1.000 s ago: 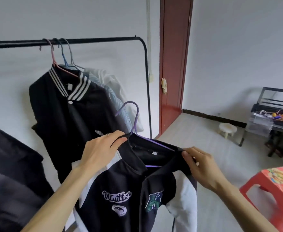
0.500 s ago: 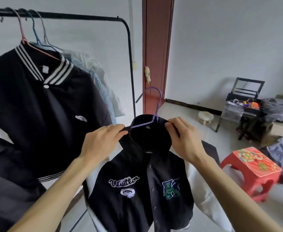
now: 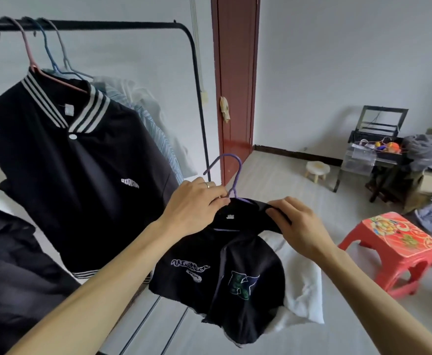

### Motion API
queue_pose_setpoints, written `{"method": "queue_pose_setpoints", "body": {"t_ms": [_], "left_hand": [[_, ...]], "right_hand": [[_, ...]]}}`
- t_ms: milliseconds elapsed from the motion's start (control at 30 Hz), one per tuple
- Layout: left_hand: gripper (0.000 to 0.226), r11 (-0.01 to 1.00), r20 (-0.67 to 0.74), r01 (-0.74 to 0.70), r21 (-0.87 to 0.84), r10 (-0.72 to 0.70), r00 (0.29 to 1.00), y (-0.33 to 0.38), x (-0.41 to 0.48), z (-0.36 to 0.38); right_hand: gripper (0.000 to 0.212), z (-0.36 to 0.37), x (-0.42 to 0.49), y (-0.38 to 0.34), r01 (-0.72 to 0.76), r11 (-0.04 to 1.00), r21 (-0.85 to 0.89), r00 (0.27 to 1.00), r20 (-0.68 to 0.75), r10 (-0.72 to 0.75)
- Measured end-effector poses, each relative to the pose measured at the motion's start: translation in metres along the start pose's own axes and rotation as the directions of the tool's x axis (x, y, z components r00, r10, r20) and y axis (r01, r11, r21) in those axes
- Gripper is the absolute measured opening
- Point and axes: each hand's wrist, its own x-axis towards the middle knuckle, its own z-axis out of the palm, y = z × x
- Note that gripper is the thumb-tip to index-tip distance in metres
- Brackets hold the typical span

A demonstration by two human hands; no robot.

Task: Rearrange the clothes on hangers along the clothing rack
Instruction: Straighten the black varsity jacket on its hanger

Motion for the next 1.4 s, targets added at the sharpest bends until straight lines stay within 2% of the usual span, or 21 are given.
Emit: {"method": "queue_pose_setpoints", "body": {"t_ms": [100,233,333,433,533,600,733,833,933,967,1033,1067,1100,1233,1300,1400], "left_hand": [[0.03,0.997,-0.005,-0.001,0.08,0.002,1.0,0.0,0.006,0.006],[0.043,0.982,-0.001,-0.014,0.19,0.015,1.0,-0.008,0.004,0.002],[0.037,0.989,0.035,0.015,0.146,-0.021,0.999,-0.004,0.002,0.001],[0.028,0.992,0.067,0.126,0.009,-0.126,0.99,0.0,0.001,0.0],[0.028,0.986,0.102,0.164,0.013,-0.165,0.981,-0.002,-0.003,-0.001],[0.027,0.983,0.094,0.184,-0.008,-0.182,0.979,-0.003,-0.004,0.0],[0.027,0.986,0.024,0.162,-0.048,-0.161,0.987,-0.003,-0.005,0.002],[0.023,0.986,0.019,0.158,-0.045,-0.157,0.987,-0.01,-0.006,-0.004],[0.021,0.965,0.008,0.232,-0.123,-0.233,0.972,-0.021,-0.014,-0.007],[0.02,0.954,0.009,0.249,-0.165,-0.251,0.968,-0.023,-0.016,-0.007],[0.019,0.927,0.025,0.265,-0.267,-0.268,0.963,-0.02,-0.019,-0.005],[0.018,0.905,0.038,0.275,-0.324,-0.278,0.96,-0.017,-0.019,-0.004],[0.016,0.879,0.053,0.292,-0.378,-0.294,0.954,-0.014,-0.019,-0.003],[0.011,0.779,0.181,0.399,-0.484,-0.357,0.917,-0.027,-0.016,-0.014],[0.019,0.796,0.262,0.424,-0.433,-0.339,0.904,-0.042,-0.021,-0.023],[0.018,0.795,0.323,0.449,-0.408,-0.335,0.885,-0.057,-0.03,-0.027]], "right_hand": [[0.016,0.004,0.003,0.003,0.002,0.999,-0.042,0.999,0.054,0.0],[0.02,0.002,0.006,0.022,-0.028,0.997,-0.074,0.995,0.089,0.034],[0.016,0.004,0.01,0.018,-0.064,0.996,-0.063,0.992,0.107,0.07],[0.022,0.003,0.018,-0.002,-0.155,0.979,0.135,0.965,0.231,0.121],[0.023,0.001,0.024,-0.013,-0.263,0.936,0.235,0.917,0.362,0.166],[0.022,0.001,0.028,-0.017,-0.276,0.93,0.244,0.921,0.343,0.183],[0.015,0.006,0.036,-0.03,-0.292,0.876,0.384,0.952,0.202,0.229],[0.011,0.003,0.034,-0.032,-0.279,0.834,0.476,0.96,0.161,0.229],[0.009,-0.007,0.028,-0.023,-0.354,0.65,0.672,0.932,0.2,0.301],[0.015,-0.009,0.027,-0.016,-0.371,0.669,0.644,0.927,0.222,0.301],[0.023,-0.008,0.024,-0.003,-0.362,0.867,0.342,0.908,0.339,0.245],[0.02,-0.004,0.022,0.0,-0.316,0.927,0.203,0.893,0.392,0.219],[0.021,0.0,0.019,0.0,-0.277,0.951,0.136,0.891,0.406,0.201],[0.019,0.009,0.011,-0.004,-0.16,0.971,0.178,0.966,0.228,0.117],[0.016,0.009,0.01,-0.001,-0.143,0.972,0.188,0.98,0.163,0.113],[0.013,0.007,0.01,0.007,-0.184,0.965,0.186,0.974,0.167,0.154]]}}
